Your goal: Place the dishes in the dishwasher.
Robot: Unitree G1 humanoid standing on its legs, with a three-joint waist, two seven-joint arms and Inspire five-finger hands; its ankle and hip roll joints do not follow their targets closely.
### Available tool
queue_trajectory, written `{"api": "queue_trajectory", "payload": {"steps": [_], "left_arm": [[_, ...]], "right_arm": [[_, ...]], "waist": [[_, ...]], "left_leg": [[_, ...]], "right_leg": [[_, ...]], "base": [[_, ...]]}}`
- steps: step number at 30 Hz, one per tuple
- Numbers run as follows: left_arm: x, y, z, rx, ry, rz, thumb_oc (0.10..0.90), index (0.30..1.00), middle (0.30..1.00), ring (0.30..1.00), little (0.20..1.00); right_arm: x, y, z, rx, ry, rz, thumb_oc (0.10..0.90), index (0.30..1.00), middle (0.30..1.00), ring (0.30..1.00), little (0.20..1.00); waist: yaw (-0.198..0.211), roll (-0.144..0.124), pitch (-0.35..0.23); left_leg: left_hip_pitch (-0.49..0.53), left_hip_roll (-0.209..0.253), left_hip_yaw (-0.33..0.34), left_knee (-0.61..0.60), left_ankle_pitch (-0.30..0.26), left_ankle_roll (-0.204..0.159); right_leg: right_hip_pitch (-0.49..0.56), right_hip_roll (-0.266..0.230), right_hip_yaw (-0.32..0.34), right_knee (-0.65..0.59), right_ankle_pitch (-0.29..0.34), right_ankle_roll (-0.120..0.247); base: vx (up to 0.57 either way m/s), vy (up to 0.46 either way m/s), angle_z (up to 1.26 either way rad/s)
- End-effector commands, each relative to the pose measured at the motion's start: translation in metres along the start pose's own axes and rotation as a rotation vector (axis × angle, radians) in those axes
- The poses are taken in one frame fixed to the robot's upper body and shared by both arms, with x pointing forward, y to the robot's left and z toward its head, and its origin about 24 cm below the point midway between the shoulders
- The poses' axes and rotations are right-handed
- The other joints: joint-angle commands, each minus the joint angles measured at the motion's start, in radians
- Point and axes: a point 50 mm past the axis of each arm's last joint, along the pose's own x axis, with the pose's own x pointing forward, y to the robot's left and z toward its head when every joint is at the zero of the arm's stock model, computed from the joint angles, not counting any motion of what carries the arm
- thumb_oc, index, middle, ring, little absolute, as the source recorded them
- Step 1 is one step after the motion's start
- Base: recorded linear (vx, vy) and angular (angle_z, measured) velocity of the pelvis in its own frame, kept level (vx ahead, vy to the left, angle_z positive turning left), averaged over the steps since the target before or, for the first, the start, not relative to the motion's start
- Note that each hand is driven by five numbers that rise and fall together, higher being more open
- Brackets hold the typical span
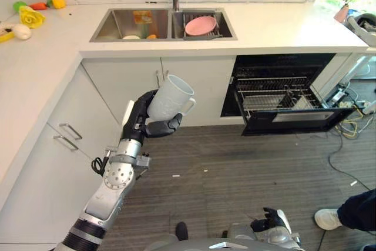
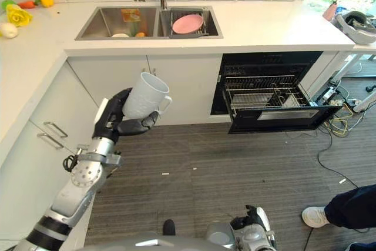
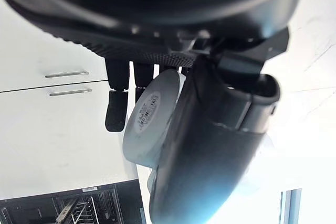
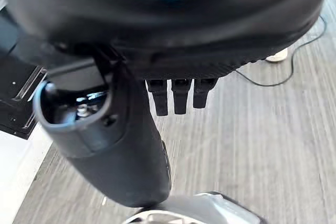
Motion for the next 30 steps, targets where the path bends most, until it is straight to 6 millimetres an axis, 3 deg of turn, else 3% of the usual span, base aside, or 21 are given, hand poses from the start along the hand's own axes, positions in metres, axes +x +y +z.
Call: {"api": "queue_trajectory", "payload": {"steps": [1,3,6,9,10,13,16,17,19,24,25,26,27,28,30], "left_arm": [[0.010,0.000,0.062,-0.073,-0.340,0.009,0.400,0.300,0.300,0.300,0.300],[0.010,-0.002,0.059,-0.079,-0.326,0.008,0.400,0.300,0.300,0.300,0.300],[0.010,-0.004,0.058,-0.073,-0.322,0.000,0.400,0.300,0.300,0.300,0.300],[0.011,-0.004,0.059,-0.100,-0.326,0.010,0.400,0.300,0.300,0.300,0.300],[0.011,-0.005,0.059,-0.119,-0.324,0.013,0.400,0.300,0.300,0.300,0.300],[0.011,-0.008,0.059,-0.150,-0.321,0.012,0.400,0.300,0.300,0.300,0.300],[0.010,-0.010,0.056,-0.148,-0.304,0.007,0.400,0.300,0.300,0.300,0.300],[0.010,-0.010,0.054,-0.139,-0.293,0.015,0.400,0.300,0.300,0.300,0.300],[0.009,-0.009,0.052,-0.133,-0.289,0.022,0.400,0.300,0.300,0.300,0.300],[0.011,-0.016,0.056,-0.134,-0.303,-0.014,0.400,0.300,0.300,0.300,0.300],[0.012,-0.020,0.054,-0.101,-0.290,-0.102,0.400,0.300,0.300,0.300,0.300],[0.014,-0.012,0.057,-0.114,-0.314,-0.024,0.400,0.300,0.300,0.300,0.300],[0.016,-0.013,0.059,-0.119,-0.320,-0.030,0.400,0.300,0.300,0.300,0.300],[0.017,-0.004,0.060,-0.085,-0.336,0.023,0.400,0.300,0.300,0.300,0.300],[0.017,0.002,0.060,-0.057,-0.335,0.048,0.400,0.300,0.300,0.300,0.300]], "right_arm": [[0.000,0.004,0.009,-0.034,-0.036,0.001,0.800,0.900,0.900,0.900,0.900],[0.000,0.002,0.004,-0.025,-0.022,-0.009,0.800,0.900,0.900,0.900,0.900],[-0.001,0.003,0.004,-0.024,-0.024,-0.009,0.800,0.900,0.900,0.900,0.900],[0.001,0.000,0.006,-0.042,-0.036,-0.018,0.800,0.900,0.900,0.900,0.900],[0.002,-0.004,0.010,-0.048,-0.049,-0.029,0.800,0.900,0.900,0.900,0.900],[0.004,-0.009,0.014,-0.031,-0.061,-0.053,0.800,0.900,0.900,0.900,0.900],[0.004,-0.011,0.019,-0.027,-0.090,-0.061,0.800,0.900,0.900,0.900,0.900],[0.004,-0.011,0.022,-0.031,-0.108,-0.067,0.800,0.900,0.900,0.900,0.900],[0.004,-0.012,0.027,-0.018,-0.122,-0.071,0.800,0.900,0.900,0.900,0.900],[0.001,-0.004,0.030,0.018,-0.134,-0.044,0.800,0.900,0.900,0.900,0.900],[0.024,-0.105,0.112,0.083,-0.199,-0.287,0.800,0.900,0.900,0.900,0.900],[0.014,-0.045,0.023,0.006,-0.057,-0.115,0.800,0.900,0.900,0.900,0.900],[0.004,-0.025,-0.006,0.018,-0.013,-0.044,0.800,0.900,0.900,0.900,0.900],[0.003,-0.023,-0.013,0.017,0.010,-0.046,0.800,0.900,0.900,0.900,0.900],[0.003,-0.023,-0.015,0.016,0.025,-0.051,0.800,0.900,0.900,0.900,0.900]], "waist": [[0.002,0.013,0.004],[-0.008,0.008,0.005],[-0.009,-0.013,-0.002],[0.008,-0.029,0.003],[0.023,-0.032,0.013],[0.033,-0.037,0.020],[0.060,-0.039,0.012],[0.067,-0.026,0.005],[0.069,-0.026,0.006],[0.038,-0.013,-0.016],[0.086,-0.022,-0.045],[0.057,-0.019,-0.026],[0.038,-0.025,-0.019],[0.028,-0.021,-0.002],[0.036,-0.016,0.008]], "left_leg": [[0.030,0.073,-0.009,0.109,-0.214,-0.095],[0.049,0.076,-0.010,0.121,-0.235,-0.103],[0.040,0.079,-0.007,0.189,-0.249,-0.127],[-0.023,0.093,-0.024,0.385,-0.211,-0.167],[-0.061,0.089,-0.047,0.473,-0.169,-0.182],[-0.111,0.084,-0.052,0.444,-0.165,-0.178],[-0.161,0.042,-0.086,0.339,-0.188,-0.166],[-0.157,0.032,-0.126,0.265,-0.165,-0.166],[-0.147,0.023,-0.139,0.268,-0.164,-0.166],[-0.064,0.023,-0.116,0.159,-0.180,-0.115],[-0.062,0.020,-0.127,0.156,-0.171,-0.112],[-0.053,0.029,-0.108,0.146,-0.168,-0.105],[-0.039,0.034,-0.084,0.135,-0.180,-0.097],[-0.030,0.048,-0.056,0.126,-0.187,-0.092],[-0.026,0.052,-0.044,0.124,-0.190,-0.092]], "right_leg": [[0.058,0.067,-0.027,-0.119,0.155,-0.017],[0.035,0.069,-0.032,-0.145,0.164,-0.025],[0.098,0.089,-0.013,-0.219,0.148,-0.050],[0.169,0.114,-0.015,-0.277,0.139,-0.086],[0.201,0.120,-0.013,-0.297,0.130,-0.104],[0.229,0.115,-0.009,-0.328,0.128,-0.101],[0.262,0.117,0.023,-0.359,0.120,-0.084],[0.268,0.127,0.050,-0.342,0.109,-0.071],[0.265,0.118,0.064,-0.319,0.102,-0.069],[0.216,0.103,0.100,-0.252,0.108,-0.032],[0.225,0.100,0.081,-0.254,0.113,-0.028],[0.188,0.101,0.094,-0.194,0.122,-0.022],[0.158,0.096,0.103,-0.136,0.118,-0.008],[0.118,0.097,0.078,-0.100,0.132,0.011],[0.100,0.091,0.040,-0.094,0.139,0.015]], "base": [[0.19,-0.106,0.08],[0.15,-0.103,0.06],[0.13,-0.161,0.08],[0.11,-0.168,0.16],[0.13,-0.115,-0.09],[0.10,-0.022,-0.23],[0.24,0.057,-0.23],[0.25,0.086,-0.45],[0.14,0.102,-0.60],[0.12,0.135,-0.50],[0.10,0.095,-0.20],[0.08,0.055,-0.15],[-0.06,0.086,0.08],[-0.04,0.043,0.10],[-0.06,0.047,-0.80]]}}
